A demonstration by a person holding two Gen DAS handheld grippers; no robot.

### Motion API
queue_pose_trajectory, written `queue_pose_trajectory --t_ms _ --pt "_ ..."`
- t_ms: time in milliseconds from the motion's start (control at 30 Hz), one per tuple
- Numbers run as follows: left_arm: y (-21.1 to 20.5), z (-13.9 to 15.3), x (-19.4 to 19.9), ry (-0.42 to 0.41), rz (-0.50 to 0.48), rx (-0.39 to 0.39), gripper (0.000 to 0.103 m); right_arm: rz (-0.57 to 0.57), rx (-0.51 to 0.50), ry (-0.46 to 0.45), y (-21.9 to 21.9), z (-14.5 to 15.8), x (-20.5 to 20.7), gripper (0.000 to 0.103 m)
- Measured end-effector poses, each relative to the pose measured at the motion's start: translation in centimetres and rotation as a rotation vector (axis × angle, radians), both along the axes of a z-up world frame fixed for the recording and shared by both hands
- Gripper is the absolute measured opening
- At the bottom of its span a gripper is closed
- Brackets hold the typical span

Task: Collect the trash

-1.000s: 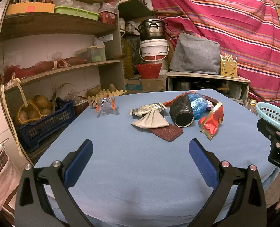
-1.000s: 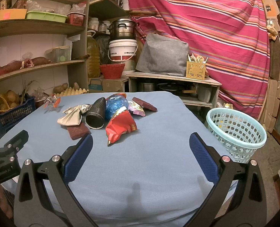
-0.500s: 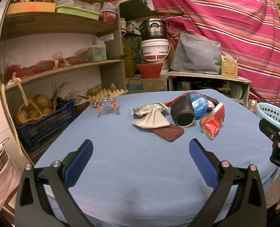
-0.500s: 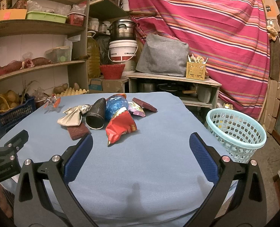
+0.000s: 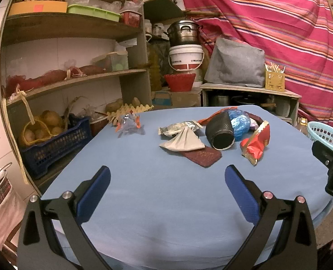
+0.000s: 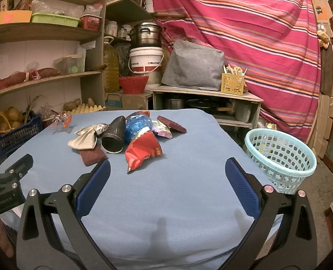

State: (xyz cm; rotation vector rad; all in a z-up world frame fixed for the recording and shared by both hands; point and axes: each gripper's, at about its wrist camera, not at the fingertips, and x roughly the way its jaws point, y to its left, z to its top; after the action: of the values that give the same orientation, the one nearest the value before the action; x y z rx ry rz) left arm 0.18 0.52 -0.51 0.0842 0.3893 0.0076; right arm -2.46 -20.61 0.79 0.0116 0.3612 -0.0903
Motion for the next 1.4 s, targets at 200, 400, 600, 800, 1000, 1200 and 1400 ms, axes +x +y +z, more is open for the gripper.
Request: queue_pose_trajectory --t_ms 200,400,600,800,1000,1200,1400 --pt "0.8 -0.1 0.2 0.009 0.002 -0.001 0.099 0.002 0.0 0.007 0.0 -0.3 0.1 0.099" --pt "0.9 -0.2 0.4 0.02 0.001 -0.008 0.099 0.0 -0.003 0.009 0.0 -0.4 0.2 0.099" --pt "1.1 0.4 1.5 0.029 0.012 0.022 0.099 0.002 -0.009 0.005 -0.3 0.5 1.0 0.099" --pt "1.3 2.0 3.8 0.046 0.006 0.009 0.099 0.048 -0.026 -0.031 0.2 2.3 3.1 0.099" --pt "1.4 3.9 6.3 0.01 0.006 0.005 0.099 0.079 -0.044 -0.001 0.5 4.3 6.7 0.099" --pt "1.7 4.9 9.2 -0.011 0.01 -0.014 0.099 0.077 -0.076 -0.011 1.0 5.1 9.1 0.099" --pt "2.8 2.8 12.1 0.049 0.005 -0.022 0.099 0.095 -0.07 0.004 1.0 3.3 11.2 0.099"
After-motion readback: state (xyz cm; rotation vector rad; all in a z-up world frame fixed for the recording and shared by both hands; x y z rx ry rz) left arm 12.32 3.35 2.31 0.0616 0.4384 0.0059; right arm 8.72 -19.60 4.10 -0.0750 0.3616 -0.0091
